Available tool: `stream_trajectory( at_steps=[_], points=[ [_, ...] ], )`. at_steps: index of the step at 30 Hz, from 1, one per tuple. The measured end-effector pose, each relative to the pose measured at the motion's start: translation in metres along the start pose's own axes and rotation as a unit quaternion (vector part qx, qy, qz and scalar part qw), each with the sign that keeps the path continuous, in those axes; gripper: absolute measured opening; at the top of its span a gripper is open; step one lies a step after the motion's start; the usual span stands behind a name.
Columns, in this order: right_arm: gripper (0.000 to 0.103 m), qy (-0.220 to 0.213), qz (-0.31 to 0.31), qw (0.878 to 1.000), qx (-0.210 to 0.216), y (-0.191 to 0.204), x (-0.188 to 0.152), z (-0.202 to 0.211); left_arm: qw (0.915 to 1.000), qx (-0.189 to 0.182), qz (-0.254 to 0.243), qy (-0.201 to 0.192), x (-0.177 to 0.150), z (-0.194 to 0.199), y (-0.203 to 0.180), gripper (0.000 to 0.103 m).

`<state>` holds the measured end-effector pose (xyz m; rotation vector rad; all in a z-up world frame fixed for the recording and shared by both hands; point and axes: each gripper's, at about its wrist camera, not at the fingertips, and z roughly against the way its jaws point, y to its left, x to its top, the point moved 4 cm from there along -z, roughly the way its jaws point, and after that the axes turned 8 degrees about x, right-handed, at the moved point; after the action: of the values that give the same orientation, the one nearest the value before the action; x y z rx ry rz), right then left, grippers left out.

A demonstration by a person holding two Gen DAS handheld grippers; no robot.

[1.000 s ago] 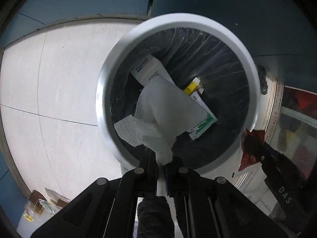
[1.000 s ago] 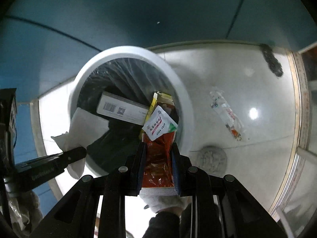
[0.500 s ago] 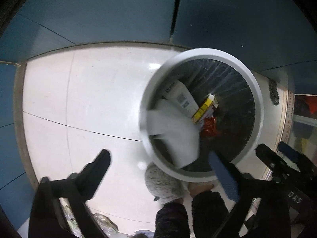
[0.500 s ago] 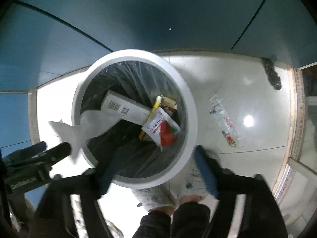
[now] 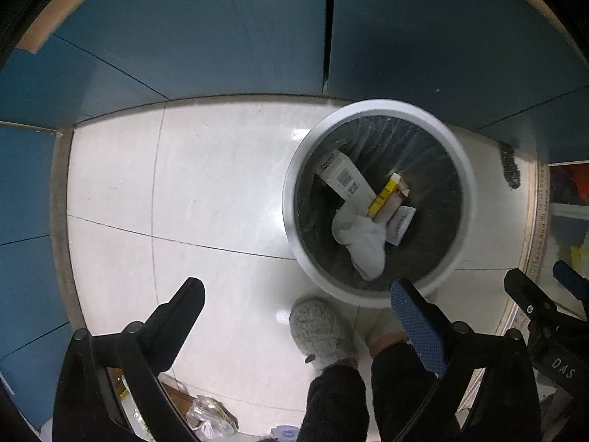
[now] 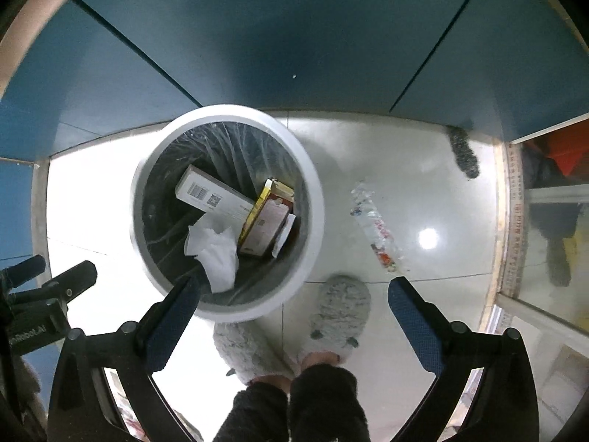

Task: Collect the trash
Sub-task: 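Lower both tools over the bin and release tissue and red wrapper, then reach the left tool to the red snack bag and grasp it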

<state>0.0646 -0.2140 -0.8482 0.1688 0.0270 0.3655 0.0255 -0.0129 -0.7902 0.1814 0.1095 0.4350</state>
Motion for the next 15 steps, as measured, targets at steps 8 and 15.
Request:
stream_trajectory(
  at_steps=[8, 15],
  points=[
    [0.103, -0.012, -0.013, 1.000, -0.016, 0.000, -0.011, 0.120, 0.9997, 0.001, -0.007, -0.026, -0.022, 0.120, 0.018, 0.103],
    [0.103, -0.049, -0.007, 0.999, -0.004, 0.023, -0.018, 0.278, 0.9977, -0.012, 0.004, -0.067, -0.043, 0.252, 0.043, 0.103]
  ],
)
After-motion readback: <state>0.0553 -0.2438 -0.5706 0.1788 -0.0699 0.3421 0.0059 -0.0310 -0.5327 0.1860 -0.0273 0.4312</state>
